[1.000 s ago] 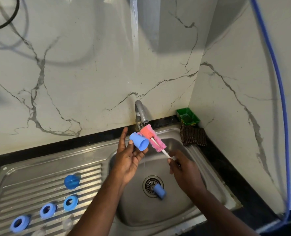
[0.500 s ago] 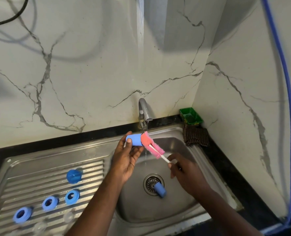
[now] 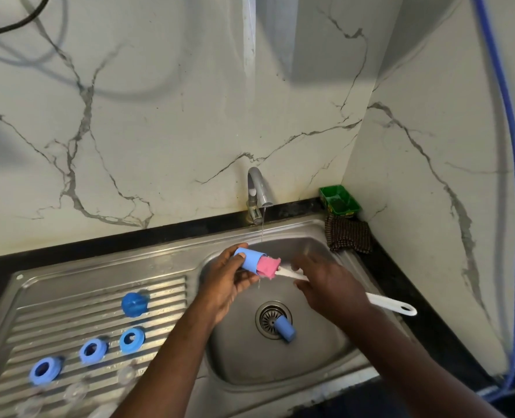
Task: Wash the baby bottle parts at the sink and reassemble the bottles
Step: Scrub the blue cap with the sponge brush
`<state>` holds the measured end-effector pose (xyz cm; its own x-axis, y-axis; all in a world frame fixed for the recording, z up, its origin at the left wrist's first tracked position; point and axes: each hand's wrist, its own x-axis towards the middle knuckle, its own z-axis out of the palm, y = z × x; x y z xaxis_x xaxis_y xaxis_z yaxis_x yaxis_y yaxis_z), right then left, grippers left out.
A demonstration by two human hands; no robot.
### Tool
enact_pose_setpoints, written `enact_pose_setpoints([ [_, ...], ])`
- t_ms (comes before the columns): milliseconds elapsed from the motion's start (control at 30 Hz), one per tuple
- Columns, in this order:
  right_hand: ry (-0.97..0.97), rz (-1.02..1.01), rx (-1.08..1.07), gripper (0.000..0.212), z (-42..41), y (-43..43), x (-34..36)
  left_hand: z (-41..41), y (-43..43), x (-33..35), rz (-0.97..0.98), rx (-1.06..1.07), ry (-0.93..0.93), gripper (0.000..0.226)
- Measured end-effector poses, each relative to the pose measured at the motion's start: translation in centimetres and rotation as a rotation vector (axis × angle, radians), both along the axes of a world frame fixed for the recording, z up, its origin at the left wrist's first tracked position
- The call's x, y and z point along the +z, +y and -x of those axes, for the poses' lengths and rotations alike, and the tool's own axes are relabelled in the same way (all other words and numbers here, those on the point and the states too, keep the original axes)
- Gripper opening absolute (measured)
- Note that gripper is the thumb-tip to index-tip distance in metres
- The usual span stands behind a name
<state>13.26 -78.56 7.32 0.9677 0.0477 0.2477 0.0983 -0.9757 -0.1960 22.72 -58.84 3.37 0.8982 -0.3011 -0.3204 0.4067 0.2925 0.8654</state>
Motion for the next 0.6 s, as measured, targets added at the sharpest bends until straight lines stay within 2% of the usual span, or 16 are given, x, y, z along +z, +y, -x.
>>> enact_pose_setpoints([
  [133,-0.04,0.074,-0.063,0.021,-0.7,0.2,-0.4,0.2,-0.3,0.1,-0.115,0.074,-0.103,0.031],
  [267,-0.115,0.151,-0.144,0.015,-1.1,0.9,0.5,0.2,-0.9,0.3,-0.111,0.153,-0.107,0.037],
  [400,0.115,0.017,-0.118,0.024,-1.5,1.2,0.7,0.0,-1.5,0.5,-0.131,0.186,-0.166,0.036],
  [433,0.142,-0.059,-0.074,0.021,-1.6,1.1,0.7,-0.1,-1.6,0.4,-0.158,0.204,-0.178,0.036],
  [500,0.172,-0.165,-0.026,0.029,-1.6,0.7,1.0,-0.1,-1.7,0.2,-0.223,0.234,-0.193,0.037],
  [600,0.152,-0.094,-0.01,0.021,-1.8,0.5,1.2,0.3,-1.8,-0.2,-0.277,0.218,-0.218,0.037],
])
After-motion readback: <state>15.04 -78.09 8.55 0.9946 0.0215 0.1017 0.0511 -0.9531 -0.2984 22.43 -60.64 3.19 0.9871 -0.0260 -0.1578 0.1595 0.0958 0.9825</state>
